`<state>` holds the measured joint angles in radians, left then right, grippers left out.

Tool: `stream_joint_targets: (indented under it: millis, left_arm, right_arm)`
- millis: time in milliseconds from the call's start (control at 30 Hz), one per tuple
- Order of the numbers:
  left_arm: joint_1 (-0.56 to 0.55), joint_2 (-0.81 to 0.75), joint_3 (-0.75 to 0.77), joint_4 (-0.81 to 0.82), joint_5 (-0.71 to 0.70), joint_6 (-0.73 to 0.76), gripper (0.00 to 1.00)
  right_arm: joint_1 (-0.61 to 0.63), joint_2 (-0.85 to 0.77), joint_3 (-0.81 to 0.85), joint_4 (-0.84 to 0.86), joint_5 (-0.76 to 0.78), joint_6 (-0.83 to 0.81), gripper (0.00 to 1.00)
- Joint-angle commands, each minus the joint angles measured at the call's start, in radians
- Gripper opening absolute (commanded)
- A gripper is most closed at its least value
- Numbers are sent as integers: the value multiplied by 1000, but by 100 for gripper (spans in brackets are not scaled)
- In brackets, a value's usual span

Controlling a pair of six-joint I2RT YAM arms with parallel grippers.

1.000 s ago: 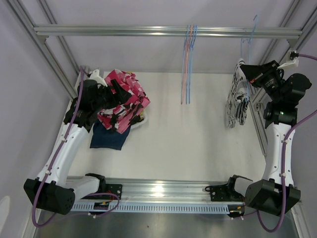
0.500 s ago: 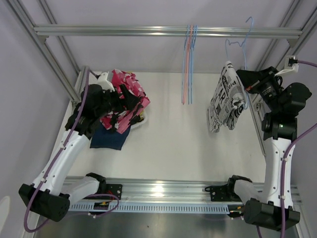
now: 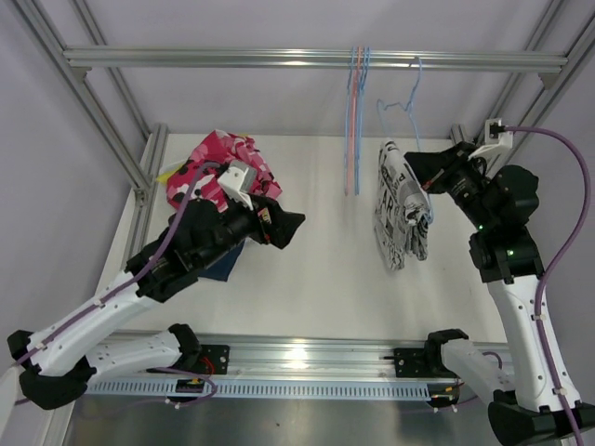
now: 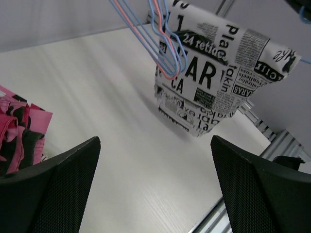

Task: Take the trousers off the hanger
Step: Pick up the hanger from the clothesline, then remove the trousers from the hanger.

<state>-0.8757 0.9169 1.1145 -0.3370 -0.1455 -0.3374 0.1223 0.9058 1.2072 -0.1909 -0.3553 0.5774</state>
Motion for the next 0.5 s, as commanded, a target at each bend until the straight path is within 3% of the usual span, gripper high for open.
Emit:
stream_joint_targets:
  millis: [0, 200, 467]
  left_arm:
    - [-124, 29, -16, 107, -202, 107, 99]
    - [-405, 212, -41, 326, -457, 259, 99]
    - [-509, 416, -5, 581, -606, 394, 99]
  right_arm:
    - [100, -44, 20, 53, 174, -57, 0]
    - [267, -62, 31, -8, 433, -73, 0]
    - [464, -59, 2, -31, 693, -99, 0]
